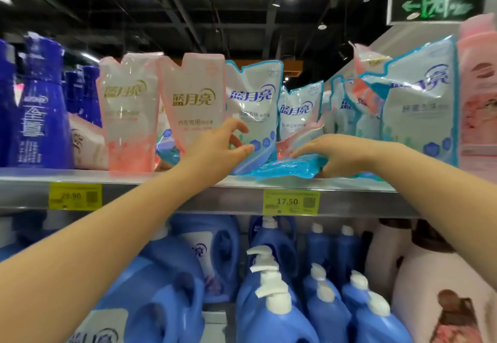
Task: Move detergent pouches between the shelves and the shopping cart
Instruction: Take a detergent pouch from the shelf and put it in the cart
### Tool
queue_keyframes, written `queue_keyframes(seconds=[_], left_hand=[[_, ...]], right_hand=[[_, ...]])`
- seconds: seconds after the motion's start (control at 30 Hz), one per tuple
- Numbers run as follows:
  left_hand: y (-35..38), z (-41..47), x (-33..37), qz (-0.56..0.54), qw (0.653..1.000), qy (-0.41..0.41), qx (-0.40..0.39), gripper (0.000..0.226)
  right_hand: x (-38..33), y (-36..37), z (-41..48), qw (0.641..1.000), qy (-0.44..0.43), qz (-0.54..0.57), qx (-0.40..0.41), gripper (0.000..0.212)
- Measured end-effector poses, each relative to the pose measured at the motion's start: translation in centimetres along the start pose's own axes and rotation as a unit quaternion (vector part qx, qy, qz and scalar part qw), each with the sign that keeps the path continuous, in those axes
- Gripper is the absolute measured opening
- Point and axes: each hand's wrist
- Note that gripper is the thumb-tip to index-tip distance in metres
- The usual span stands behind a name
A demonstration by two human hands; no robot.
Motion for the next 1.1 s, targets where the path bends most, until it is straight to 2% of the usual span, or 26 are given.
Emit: queue_keyframes(seconds=[0.07,0.13,0.3,0.37,0.4,0.47,0.53,0.57,0.63,0.67,0.73,0.77,0.83,0.93,0.97,1.1], left_hand=[[0.2,0.9,-0.3,0.002,1.0,0.001,-0.017,0.033],[0.4,1.6,-0.8,0.001,1.0,-0.001,-0.027,0.035],[0.8,2.7,-1.6,0.012,1.0,0.001,-0.024,0.055],[0.6,3.3,-1.8,-0.002,0.999,0.015,0.028,0.063],[0.5,3.8,-2.0,-0.017,0.998,0.02,0.061,0.067],[0.4,4.6,-1.9,-0.07,0.994,0.012,0.079,0.075],[0.7,5.1,-1.2,-0.127,0.991,-0.003,0.033,0.083],[0.9,5.3,-0.7,-0.147,0.989,-0.009,0.006,0.087],[1.3,5.3,0.7,-0.17,0.985,-0.007,-0.04,0.092],[1.4,5.3,1.4,-0.186,0.981,-0.004,-0.058,0.093],[1.3,5.1,2.6,-0.261,0.962,0.006,-0.083,0.09],[1.1,4.8,3.2,-0.32,0.943,0.009,-0.093,0.086],[0.9,3.8,4.6,-0.433,0.893,0.015,-0.121,0.073],[1.7,1.9,6.3,-0.513,0.848,0.046,-0.124,0.053],[2.0,1.2,6.5,-0.521,0.845,0.049,-0.111,0.052],[2.3,-1.7,6.8,-0.488,0.869,0.078,-0.039,0.05]], right_hand=[[-0.3,0.3,0.2,1.0,0.005,0.003,0.012,0.042],[-0.3,0.3,0.9,0.997,0.013,-0.011,0.071,0.033],[0.8,-0.4,3.0,0.971,0.068,0.071,0.218,0.036],[1.2,-0.9,3.5,0.938,0.089,0.15,0.3,0.033],[1.3,-1.3,3.7,0.905,0.095,0.225,0.348,0.031],[1.0,-2.5,3.8,0.802,0.108,0.385,0.443,0.021],[0.9,-3.5,4.0,0.699,0.161,0.477,0.508,0.009],[0.7,-3.8,4.1,0.651,0.184,0.517,0.524,0.01],[0.2,-4.3,4.1,0.581,0.206,0.576,0.537,0.014],[0.1,-4.5,4.0,0.568,0.209,0.585,0.539,0.013],[-0.7,-5.7,3.0,0.572,0.207,0.571,0.552,0.014],[-1.1,-6.4,2.4,0.568,0.199,0.565,0.565,0.012],[-2.1,-7.8,1.3,0.536,0.182,0.576,0.59,0.008],[-4.3,-8.7,-0.5,0.506,0.171,0.608,0.587,0.015],[-5.3,-8.7,-1.2,0.51,0.168,0.609,0.584,0.013],[-8.2,-8.6,-4.8,0.52,0.137,0.605,0.587,0.015]])
Point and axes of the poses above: each hand's wrist, its own z-axis towards the middle knuckle, its own y-axis out of the palm, x = y × z, and after that the axes turned 6 degrees about -y, right-handed
